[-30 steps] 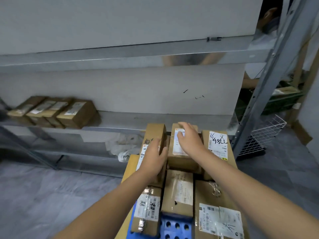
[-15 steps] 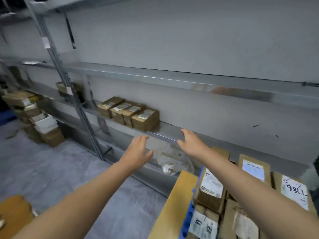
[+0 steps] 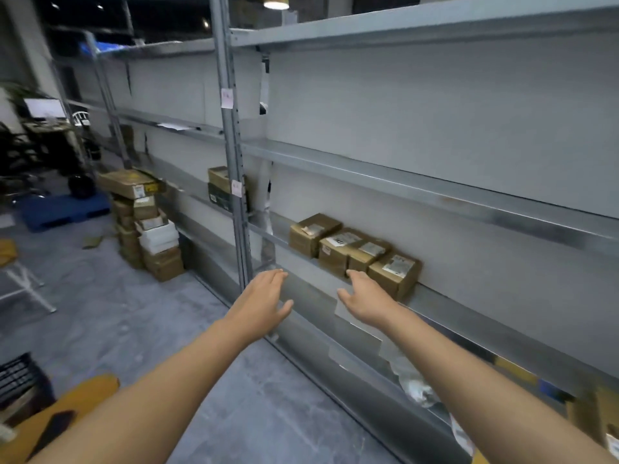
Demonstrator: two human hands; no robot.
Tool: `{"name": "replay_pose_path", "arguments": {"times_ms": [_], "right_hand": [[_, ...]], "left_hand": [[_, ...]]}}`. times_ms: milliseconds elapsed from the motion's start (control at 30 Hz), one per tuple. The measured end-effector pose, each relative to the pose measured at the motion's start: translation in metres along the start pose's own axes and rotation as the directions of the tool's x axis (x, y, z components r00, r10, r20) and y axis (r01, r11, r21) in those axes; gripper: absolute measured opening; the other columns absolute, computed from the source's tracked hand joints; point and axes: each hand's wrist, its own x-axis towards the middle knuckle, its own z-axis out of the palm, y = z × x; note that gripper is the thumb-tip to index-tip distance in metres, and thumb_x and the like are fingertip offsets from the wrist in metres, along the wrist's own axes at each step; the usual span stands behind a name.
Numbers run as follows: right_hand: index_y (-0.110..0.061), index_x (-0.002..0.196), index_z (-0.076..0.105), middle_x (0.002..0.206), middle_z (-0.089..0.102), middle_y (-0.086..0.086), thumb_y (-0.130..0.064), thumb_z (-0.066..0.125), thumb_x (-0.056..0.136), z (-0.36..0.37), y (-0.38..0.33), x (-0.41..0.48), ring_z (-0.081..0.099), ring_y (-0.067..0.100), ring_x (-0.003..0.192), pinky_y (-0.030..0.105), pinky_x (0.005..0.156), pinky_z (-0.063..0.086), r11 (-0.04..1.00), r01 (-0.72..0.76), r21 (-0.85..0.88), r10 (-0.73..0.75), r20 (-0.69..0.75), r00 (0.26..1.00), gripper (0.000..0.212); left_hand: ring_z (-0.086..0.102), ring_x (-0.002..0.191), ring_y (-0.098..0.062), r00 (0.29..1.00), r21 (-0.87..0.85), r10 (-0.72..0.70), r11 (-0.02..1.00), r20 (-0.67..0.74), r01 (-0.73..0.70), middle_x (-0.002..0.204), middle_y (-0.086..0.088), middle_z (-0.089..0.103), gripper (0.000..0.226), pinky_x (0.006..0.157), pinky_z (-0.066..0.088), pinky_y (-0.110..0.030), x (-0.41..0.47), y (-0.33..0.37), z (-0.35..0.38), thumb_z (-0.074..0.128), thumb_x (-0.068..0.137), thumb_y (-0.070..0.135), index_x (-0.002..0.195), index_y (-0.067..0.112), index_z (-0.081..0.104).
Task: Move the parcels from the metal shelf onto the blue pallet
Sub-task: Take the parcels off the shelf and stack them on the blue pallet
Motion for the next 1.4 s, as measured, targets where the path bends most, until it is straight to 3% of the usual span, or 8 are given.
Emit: {"name": "replay_pose_path", "arguments": {"times_ms": [200, 333, 767, 900, 1067, 1233, 1400], "right_hand": [[-0.009, 0.137, 0.039, 0.14, 0.044, 0.011, -0.03, 0.043, 0.098, 0.03, -0.059, 0.038, 0.046, 0.028, 0.126, 0.042, 0.102, 0.041, 0.991, 0.059, -0.124, -0.06, -0.012, 0.998, 0.044], [-0.01, 0.136, 0.04, 0.136, 0.045, 0.008, -0.029, 0.04, 0.099, 0.041, -0.071, 0.064, 0.049, 0.027, 0.121, 0.042, 0.097, 0.043, 0.984, 0.055, -0.171, -0.061, -0.029, 0.998, 0.042], [-0.01, 0.135, 0.039, 0.133, 0.045, 0.008, -0.029, 0.042, 0.097, 0.06, -0.046, 0.21, 0.053, 0.024, 0.111, 0.039, 0.087, 0.048, 0.996, -0.027, -0.079, 0.023, -0.057, 0.998, 0.042], [-0.013, 0.12, 0.047, 0.114, 0.052, 0.006, -0.031, 0.043, 0.096, 0.055, -0.021, 0.268, 0.055, 0.022, 0.096, 0.041, 0.081, 0.051, 0.995, -0.074, -0.064, 0.069, -0.075, 0.995, 0.03], [-0.01, 0.131, 0.043, 0.126, 0.048, 0.009, -0.03, 0.04, 0.097, 0.05, -0.001, 0.332, 0.053, 0.026, 0.109, 0.036, 0.082, 0.044, 0.992, -0.087, -0.094, 0.081, -0.06, 0.995, 0.04], [-0.011, 0.11, 0.049, 0.109, 0.05, 0.008, -0.028, 0.039, 0.096, 0.054, 0.003, 0.382, 0.052, 0.025, 0.094, 0.042, 0.078, 0.047, 0.986, -0.134, -0.099, 0.132, -0.029, 0.991, 0.024], [-0.01, 0.128, 0.044, 0.12, 0.049, 0.008, -0.029, 0.039, 0.098, 0.067, 0.005, 0.432, 0.051, 0.025, 0.106, 0.041, 0.086, 0.048, 0.978, -0.178, -0.113, 0.177, -0.021, 0.984, 0.035]], "left_hand": [[0.033, 0.136, -0.018, 0.999, -0.097, -0.045, 0.994, -0.015, 0.043, 0.144, -0.003, 0.042, 0.054, 0.113, 0.03, -0.034, 0.017, -0.053, -0.007, 0.05, 0.097, 0.036, 0.144, 0.013, 0.036], [0.032, 0.137, -0.017, 1.0, -0.092, -0.027, 0.995, -0.001, 0.027, 0.145, -0.002, 0.041, 0.056, 0.114, 0.029, -0.033, 0.029, -0.077, 0.001, 0.05, 0.097, 0.037, 0.145, 0.012, 0.034], [0.034, 0.135, -0.015, 0.999, -0.058, 0.017, 0.998, 0.049, -0.014, 0.144, -0.001, 0.04, 0.057, 0.113, 0.032, -0.033, 0.171, -0.155, 0.032, 0.049, 0.097, 0.038, 0.146, 0.015, 0.032], [0.032, 0.137, -0.014, 0.986, 0.02, 0.112, 0.993, 0.121, -0.115, 0.147, -0.001, 0.039, 0.058, 0.116, 0.027, -0.03, 0.237, -0.172, 0.05, 0.049, 0.098, 0.038, 0.148, 0.016, 0.03], [0.033, 0.137, -0.016, 0.98, 0.04, 0.15, 0.987, 0.131, -0.156, 0.148, -0.005, 0.039, 0.059, 0.115, 0.025, -0.029, 0.302, -0.188, 0.08, 0.049, 0.098, 0.037, 0.148, 0.013, 0.03], [0.032, 0.138, -0.016, 0.978, 0.027, 0.178, 0.983, 0.112, -0.182, 0.148, -0.004, 0.039, 0.058, 0.114, 0.024, -0.027, 0.35, -0.205, 0.105, 0.047, 0.098, 0.038, 0.147, 0.013, 0.031], [0.034, 0.136, -0.016, 0.976, -0.024, 0.183, 0.983, 0.115, -0.182, 0.145, -0.004, 0.041, 0.056, 0.114, 0.025, -0.028, 0.399, -0.233, 0.128, 0.047, 0.098, 0.039, 0.145, 0.012, 0.034]]}}
